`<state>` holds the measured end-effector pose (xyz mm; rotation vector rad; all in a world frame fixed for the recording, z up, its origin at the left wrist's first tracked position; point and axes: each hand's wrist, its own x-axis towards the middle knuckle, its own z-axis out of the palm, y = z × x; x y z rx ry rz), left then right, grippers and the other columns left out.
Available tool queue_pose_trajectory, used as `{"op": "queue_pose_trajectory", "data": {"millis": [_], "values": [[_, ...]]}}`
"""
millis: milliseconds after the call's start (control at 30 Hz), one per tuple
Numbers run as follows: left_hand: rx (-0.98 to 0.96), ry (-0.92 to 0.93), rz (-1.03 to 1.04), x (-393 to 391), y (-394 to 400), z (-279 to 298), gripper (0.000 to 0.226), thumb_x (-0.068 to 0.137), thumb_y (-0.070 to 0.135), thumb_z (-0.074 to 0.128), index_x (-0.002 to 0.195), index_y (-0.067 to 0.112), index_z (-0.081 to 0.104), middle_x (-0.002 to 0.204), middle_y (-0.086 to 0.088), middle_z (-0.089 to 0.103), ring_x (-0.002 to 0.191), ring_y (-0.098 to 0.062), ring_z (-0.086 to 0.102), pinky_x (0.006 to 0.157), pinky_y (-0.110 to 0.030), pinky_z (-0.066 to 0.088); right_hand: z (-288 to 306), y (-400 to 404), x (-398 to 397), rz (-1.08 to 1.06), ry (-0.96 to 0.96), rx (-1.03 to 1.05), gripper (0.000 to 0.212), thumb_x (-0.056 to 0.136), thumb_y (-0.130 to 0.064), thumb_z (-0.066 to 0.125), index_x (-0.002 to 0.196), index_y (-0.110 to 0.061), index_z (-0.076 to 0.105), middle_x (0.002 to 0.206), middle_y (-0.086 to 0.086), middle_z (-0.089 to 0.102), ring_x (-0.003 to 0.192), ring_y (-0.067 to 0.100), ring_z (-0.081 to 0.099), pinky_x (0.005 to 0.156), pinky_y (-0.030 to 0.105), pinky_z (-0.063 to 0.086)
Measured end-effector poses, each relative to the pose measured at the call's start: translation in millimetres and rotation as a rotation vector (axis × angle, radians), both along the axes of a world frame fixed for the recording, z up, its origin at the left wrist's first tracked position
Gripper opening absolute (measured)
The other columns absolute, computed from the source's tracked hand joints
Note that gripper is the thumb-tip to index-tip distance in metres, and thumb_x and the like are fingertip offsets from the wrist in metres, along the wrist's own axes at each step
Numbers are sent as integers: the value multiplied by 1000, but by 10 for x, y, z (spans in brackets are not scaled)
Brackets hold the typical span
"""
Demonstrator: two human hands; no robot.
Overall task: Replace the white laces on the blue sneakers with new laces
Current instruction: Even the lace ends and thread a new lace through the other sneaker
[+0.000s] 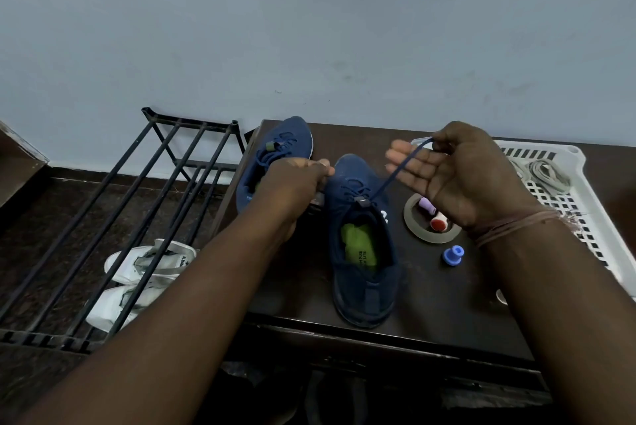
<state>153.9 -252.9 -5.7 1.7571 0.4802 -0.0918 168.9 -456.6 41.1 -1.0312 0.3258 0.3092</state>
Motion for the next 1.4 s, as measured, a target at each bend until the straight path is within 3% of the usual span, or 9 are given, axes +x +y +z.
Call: {"op": "queue_pose_trajectory", "data": {"millis": [100, 233, 367, 500, 767, 967, 1133, 1267, 1400], "values": [[33, -25, -4, -9, -10, 0, 20, 96, 23, 65, 100, 6, 76, 87, -1, 71, 73, -10, 60, 70, -27, 49, 20, -34, 30, 59, -54, -147, 18, 89, -13, 41, 71, -15, 40, 73, 11, 57, 43, 17, 40, 42, 24, 32], [74, -3, -40, -25, -3, -12, 13, 95, 18, 63, 93, 15, 76, 91, -10, 75, 91, -28, 71, 88, -45, 60, -83, -91, -10, 536, -379, -1422, 21, 89, -23, 59, 78, -5, 61, 82, 13, 71, 61, 25, 53, 58, 30, 43], [141, 29, -140, -63, -14, 1, 9, 92, 16, 68, 99, 19, 72, 99, -8, 73, 98, -26, 70, 92, -47, 58, -110, -107, -82, 844, -192, -1304, 43, 84, -49, 72, 65, -11, 65, 54, 1, 62, 45, 19, 46, 50, 28, 39], [142, 110, -260, -84, -49, 2, 14, 99, 30, 62, 106, 20, 67, 107, -6, 69, 102, -23, 65, 96, -44, 55, -79, -176, 23, 526, -155, -1243, 31, 88, -34, 71, 69, -9, 68, 57, 3, 57, 40, 14, 46, 44, 21, 35], [450, 129, -446, -155, -36, 18, 21, 100, 39, 60, 108, 21, 70, 105, 4, 67, 96, -12, 62, 82, -31, 48, -231, -455, 47, 249, -108, -1736, 31, 78, -30, 75, 71, -7, 56, 66, 6, 51, 65, 24, 51, 48, 26, 26], [442, -37, -360, -118, -78, 41, 19, 101, 25, 58, 118, 22, 65, 107, 6, 66, 97, -7, 62, 79, -25, 50, -168, -242, 84, 348, -308, -1372, 30, 86, -29, 64, 71, -5, 70, 63, 11, 66, 57, 23, 57, 59, 30, 45], [318, -423, -452, -124, -187, 121, 59, 96, 23, 67, 150, 35, 44, 145, 13, 53, 131, 1, 48, 107, -21, 42, -69, 23, -49, 450, -449, -932, 33, 104, -26, 48, 90, -8, 73, 68, 5, 63, 55, 12, 49, 57, 26, 41], [535, -687, -518, -112, -185, 91, 77, 88, 18, 76, 155, 31, 40, 143, 9, 53, 133, -3, 45, 108, -19, 38, -62, 124, -97, 411, -521, -780, 29, 106, -17, 45, 102, -7, 72, 65, -15, 67, 59, 3, 61, 58, 16, 48], [539, -670, -339, -112, -194, 66, 56, 90, 22, 71, 143, 30, 55, 118, 8, 66, 106, -8, 61, 92, -33, 53, -105, 150, -67, 324, -593, -730, 24, 103, -17, 53, 104, -12, 76, 100, -2, 77, 99, 8, 70, 84, 20, 54]]}}
